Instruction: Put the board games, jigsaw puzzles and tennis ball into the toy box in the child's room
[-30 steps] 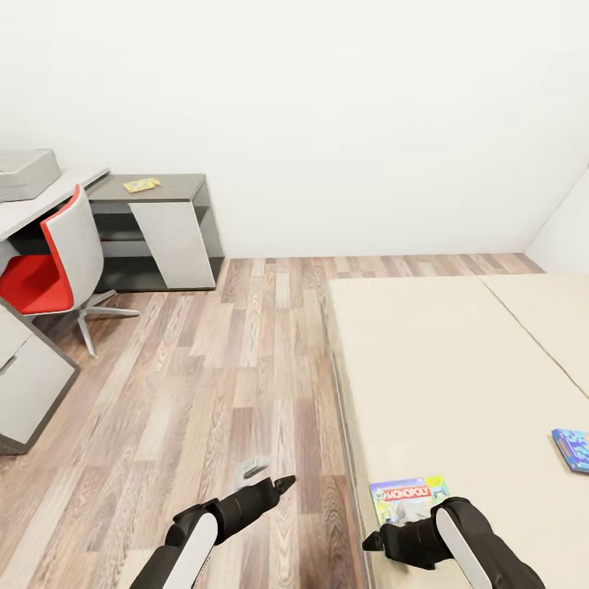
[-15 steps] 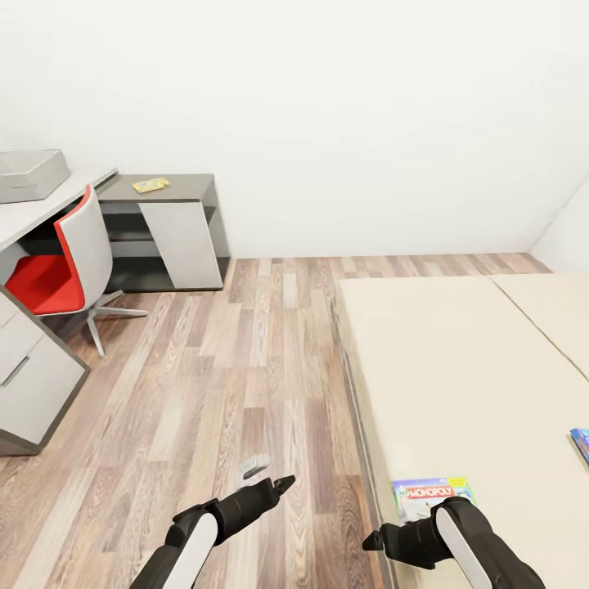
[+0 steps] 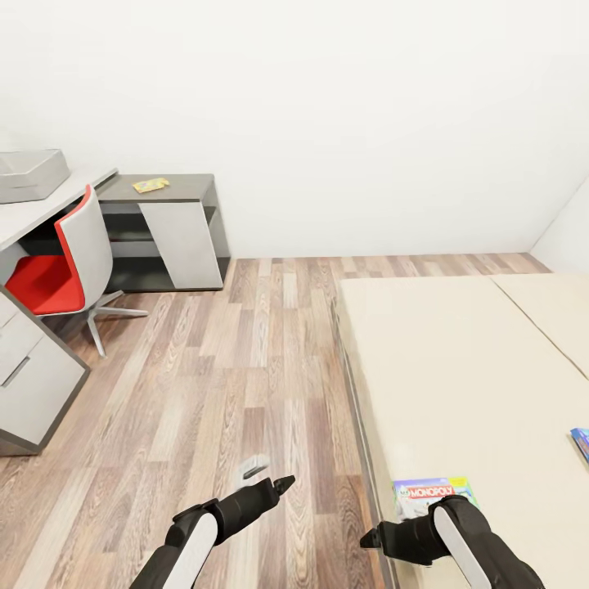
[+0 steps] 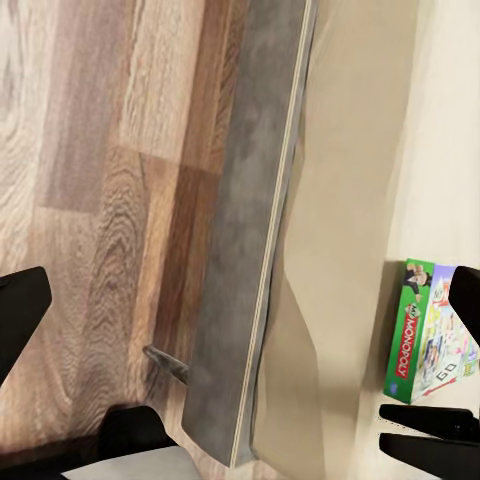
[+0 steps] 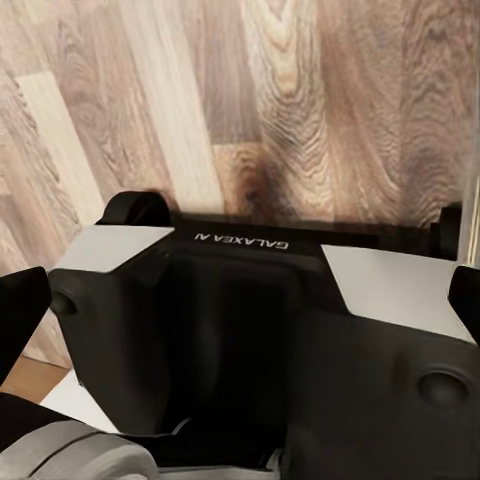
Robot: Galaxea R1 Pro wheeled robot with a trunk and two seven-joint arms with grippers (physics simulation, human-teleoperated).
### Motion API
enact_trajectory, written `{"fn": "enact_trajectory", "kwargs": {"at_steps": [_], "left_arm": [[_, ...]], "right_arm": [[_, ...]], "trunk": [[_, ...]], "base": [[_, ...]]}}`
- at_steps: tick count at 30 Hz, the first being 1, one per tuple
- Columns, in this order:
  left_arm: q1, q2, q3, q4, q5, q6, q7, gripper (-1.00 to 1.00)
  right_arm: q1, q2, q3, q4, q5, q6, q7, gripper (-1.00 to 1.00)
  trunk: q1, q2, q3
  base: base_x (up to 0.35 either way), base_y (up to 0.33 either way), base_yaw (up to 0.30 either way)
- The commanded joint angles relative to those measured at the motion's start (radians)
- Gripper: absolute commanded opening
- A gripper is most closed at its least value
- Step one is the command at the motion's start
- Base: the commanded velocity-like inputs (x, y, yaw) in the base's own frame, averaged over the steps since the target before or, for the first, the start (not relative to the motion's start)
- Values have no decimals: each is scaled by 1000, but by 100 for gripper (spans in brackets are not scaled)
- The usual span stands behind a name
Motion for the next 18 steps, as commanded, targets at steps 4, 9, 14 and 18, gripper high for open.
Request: {"fn": "enact_trajectory", "kwargs": {"at_steps": [4,9,14,18], "left_arm": [[0,0,1,0,3,5,-1,100],[0,1,2,1,3,5,-1,100],[0,2,2,1,3,5,-1,100],[0,2,3,1,3,5,-1,100]], "right_arm": [[4,-6,45,-56,11,2,11,100],[34,-13,108,-154,11,2,11,100],[84,-18,142,-271,11,2,11,100],[126,-22,154,-360,12,2,11,100]], "trunk": [[0,0,-1],[0,0,-1],[0,0,-1],[0,0,-1]], "base": [[0,2,0],[0,0,0],[0,0,0],[0,0,0]]}}
